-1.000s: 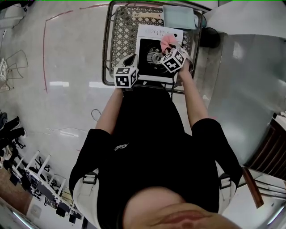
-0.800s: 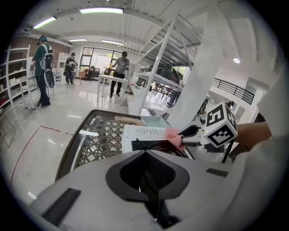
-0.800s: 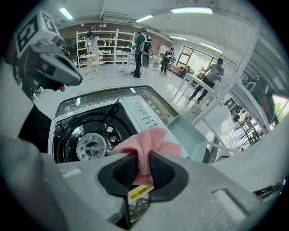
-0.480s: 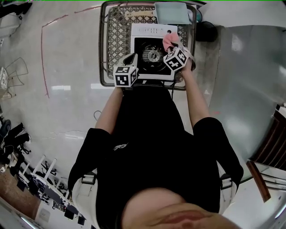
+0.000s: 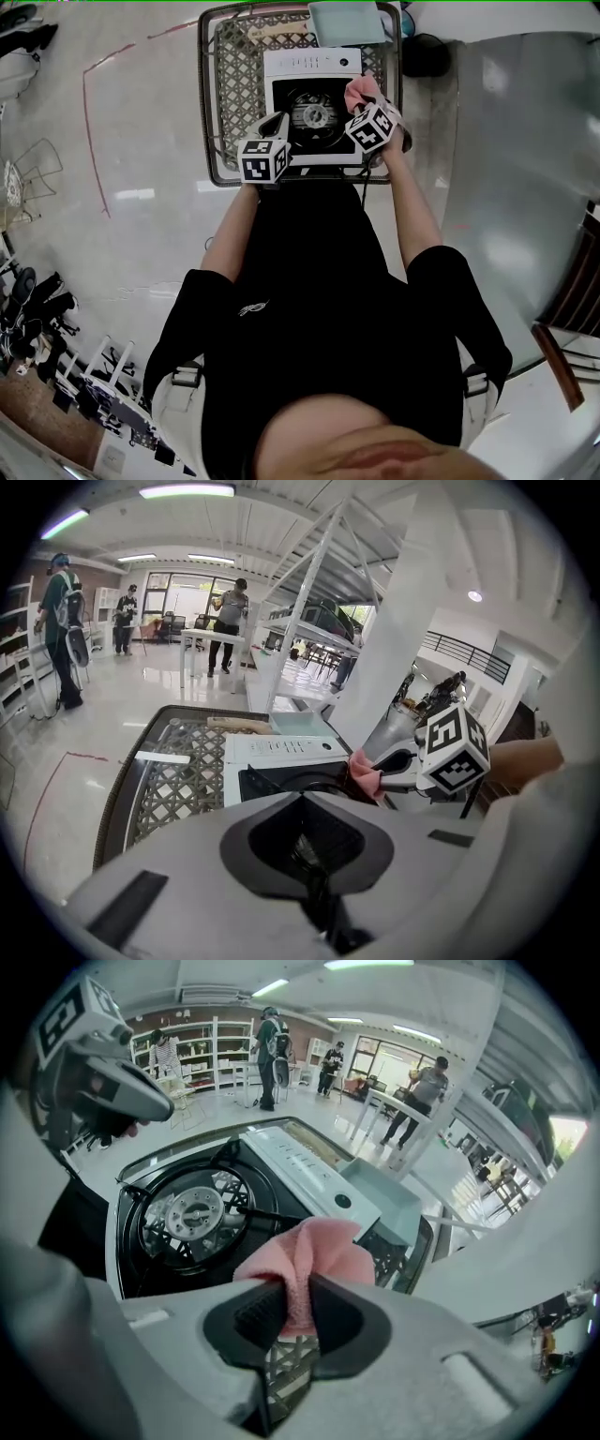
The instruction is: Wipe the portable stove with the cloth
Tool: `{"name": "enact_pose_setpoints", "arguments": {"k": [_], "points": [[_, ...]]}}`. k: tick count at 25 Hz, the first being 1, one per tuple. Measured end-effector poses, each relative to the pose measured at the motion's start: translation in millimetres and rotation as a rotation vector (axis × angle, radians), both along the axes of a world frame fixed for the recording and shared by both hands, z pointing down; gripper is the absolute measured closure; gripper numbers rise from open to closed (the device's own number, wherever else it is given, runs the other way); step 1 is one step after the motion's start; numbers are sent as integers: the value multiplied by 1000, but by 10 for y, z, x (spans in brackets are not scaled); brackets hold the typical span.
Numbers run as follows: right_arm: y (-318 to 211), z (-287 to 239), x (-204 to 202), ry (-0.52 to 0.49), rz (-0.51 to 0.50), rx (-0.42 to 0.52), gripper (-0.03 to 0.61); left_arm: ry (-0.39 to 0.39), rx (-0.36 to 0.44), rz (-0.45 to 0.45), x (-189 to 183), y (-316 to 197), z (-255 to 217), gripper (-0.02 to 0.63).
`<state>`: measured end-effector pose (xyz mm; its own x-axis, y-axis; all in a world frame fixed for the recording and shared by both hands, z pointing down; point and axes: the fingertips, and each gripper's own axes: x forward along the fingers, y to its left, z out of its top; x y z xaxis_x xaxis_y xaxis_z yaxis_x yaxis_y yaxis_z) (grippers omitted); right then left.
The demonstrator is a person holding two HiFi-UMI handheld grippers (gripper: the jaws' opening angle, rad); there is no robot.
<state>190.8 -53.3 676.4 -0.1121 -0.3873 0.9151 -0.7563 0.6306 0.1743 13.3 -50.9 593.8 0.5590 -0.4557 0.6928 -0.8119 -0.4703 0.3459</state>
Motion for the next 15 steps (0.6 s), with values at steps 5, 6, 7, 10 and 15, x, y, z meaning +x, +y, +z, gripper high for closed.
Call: {"name": "enact_pose_setpoints", "arguments": {"k": [5, 6, 7, 10, 15], "points": [[27, -1, 46, -16, 30, -6, 522, -3, -5, 25, 57, 36, 20, 614], [25, 1, 61, -9, 31, -8, 522, -4, -5, 29, 61, 37, 20, 614], [26, 3, 74, -4, 34, -9, 522, -5, -4, 30, 59, 37, 21, 614], [54, 16, 91, -2, 47, -11, 522, -5, -4, 24, 24, 36, 21, 614], [69, 26, 85, -1, 52, -16, 526, -1, -8, 14, -21, 47, 41, 614]]}}
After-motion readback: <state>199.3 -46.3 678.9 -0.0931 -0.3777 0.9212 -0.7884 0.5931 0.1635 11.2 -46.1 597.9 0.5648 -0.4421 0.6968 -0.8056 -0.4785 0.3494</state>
